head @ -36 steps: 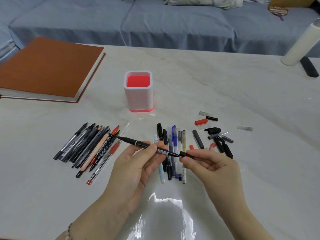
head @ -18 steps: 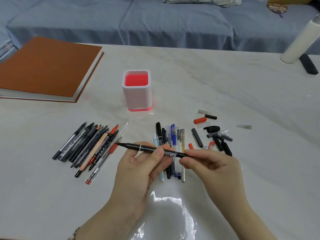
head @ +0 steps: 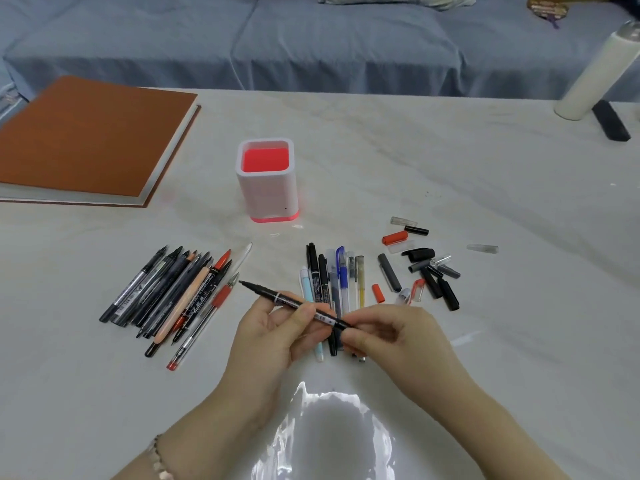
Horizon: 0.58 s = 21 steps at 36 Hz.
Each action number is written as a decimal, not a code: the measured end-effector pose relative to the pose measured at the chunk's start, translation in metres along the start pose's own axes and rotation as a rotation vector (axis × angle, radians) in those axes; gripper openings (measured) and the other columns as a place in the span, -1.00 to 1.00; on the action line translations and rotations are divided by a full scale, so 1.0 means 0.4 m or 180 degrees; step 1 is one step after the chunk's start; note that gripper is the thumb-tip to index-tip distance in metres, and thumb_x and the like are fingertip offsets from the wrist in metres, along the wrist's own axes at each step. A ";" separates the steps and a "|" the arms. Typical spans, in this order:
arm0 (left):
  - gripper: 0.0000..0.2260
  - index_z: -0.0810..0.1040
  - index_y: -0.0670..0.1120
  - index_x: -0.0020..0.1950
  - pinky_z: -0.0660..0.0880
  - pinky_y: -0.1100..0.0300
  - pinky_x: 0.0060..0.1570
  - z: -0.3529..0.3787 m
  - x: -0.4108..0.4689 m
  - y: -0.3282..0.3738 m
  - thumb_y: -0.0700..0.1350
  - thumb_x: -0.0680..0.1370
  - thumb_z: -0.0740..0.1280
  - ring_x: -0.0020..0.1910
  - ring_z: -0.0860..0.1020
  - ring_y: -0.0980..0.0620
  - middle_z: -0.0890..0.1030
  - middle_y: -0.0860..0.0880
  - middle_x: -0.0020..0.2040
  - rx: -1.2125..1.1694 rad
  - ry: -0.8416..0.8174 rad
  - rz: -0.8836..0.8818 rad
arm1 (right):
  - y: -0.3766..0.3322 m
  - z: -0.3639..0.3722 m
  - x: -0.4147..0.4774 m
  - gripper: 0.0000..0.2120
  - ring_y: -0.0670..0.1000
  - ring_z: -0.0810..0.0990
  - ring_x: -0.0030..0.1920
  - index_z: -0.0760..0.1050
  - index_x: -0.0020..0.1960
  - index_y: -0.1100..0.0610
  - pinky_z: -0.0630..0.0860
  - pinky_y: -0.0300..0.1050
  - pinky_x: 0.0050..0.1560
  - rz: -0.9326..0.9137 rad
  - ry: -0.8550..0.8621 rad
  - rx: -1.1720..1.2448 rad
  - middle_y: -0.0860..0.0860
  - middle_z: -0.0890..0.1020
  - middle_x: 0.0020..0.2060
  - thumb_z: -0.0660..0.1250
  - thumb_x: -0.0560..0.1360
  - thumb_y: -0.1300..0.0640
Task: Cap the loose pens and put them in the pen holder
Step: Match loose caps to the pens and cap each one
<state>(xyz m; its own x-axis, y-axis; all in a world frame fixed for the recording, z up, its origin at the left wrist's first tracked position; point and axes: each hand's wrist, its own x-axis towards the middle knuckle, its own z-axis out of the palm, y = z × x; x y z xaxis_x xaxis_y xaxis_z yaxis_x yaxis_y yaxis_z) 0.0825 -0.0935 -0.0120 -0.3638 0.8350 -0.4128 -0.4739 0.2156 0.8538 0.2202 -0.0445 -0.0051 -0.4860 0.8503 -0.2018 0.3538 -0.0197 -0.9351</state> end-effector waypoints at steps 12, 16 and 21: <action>-0.79 0.60 -0.05 -0.22 0.24 0.25 -0.42 -0.037 0.043 0.001 -0.17 0.55 0.23 -0.48 0.29 0.10 0.39 0.10 -0.52 0.1696 0.0218 0.0231 | 0.144 -0.185 0.072 -0.78 0.12 0.54 -0.10 0.55 0.09 0.13 0.46 -0.09 -0.05 0.0706 0.1213 -0.2049 0.09 0.50 -0.09 0.30 0.45 0.23; -0.73 0.55 -0.03 -0.35 0.21 0.25 -0.42 -0.033 0.031 0.001 -0.19 0.54 0.26 -0.55 0.27 0.17 0.38 0.13 -0.60 0.1838 0.0041 0.0265 | 0.174 -0.201 0.104 -0.66 0.14 0.55 0.01 0.46 0.22 0.12 0.45 -0.08 0.01 0.1002 0.1030 -0.2283 0.13 0.49 0.07 0.29 0.45 0.22; -0.78 0.60 0.01 -0.27 0.27 0.48 -0.50 -0.023 0.017 0.016 -0.21 0.52 0.27 -0.58 0.34 0.26 0.45 0.18 -0.57 0.1885 -0.0197 0.0530 | 0.171 -0.201 0.108 -0.65 0.18 0.50 0.08 0.41 0.25 0.18 0.39 -0.09 -0.02 0.1033 0.1104 -0.2208 0.18 0.54 0.07 0.21 0.46 0.26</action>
<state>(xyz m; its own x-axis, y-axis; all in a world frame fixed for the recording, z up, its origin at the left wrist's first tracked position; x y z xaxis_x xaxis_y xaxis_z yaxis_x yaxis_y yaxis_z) 0.0694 -0.0912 -0.0122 -0.3390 0.9056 -0.2549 0.1172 0.3095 0.9436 0.2876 0.0330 -0.0543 -0.0423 0.9740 -0.2227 0.8998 -0.0597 -0.4321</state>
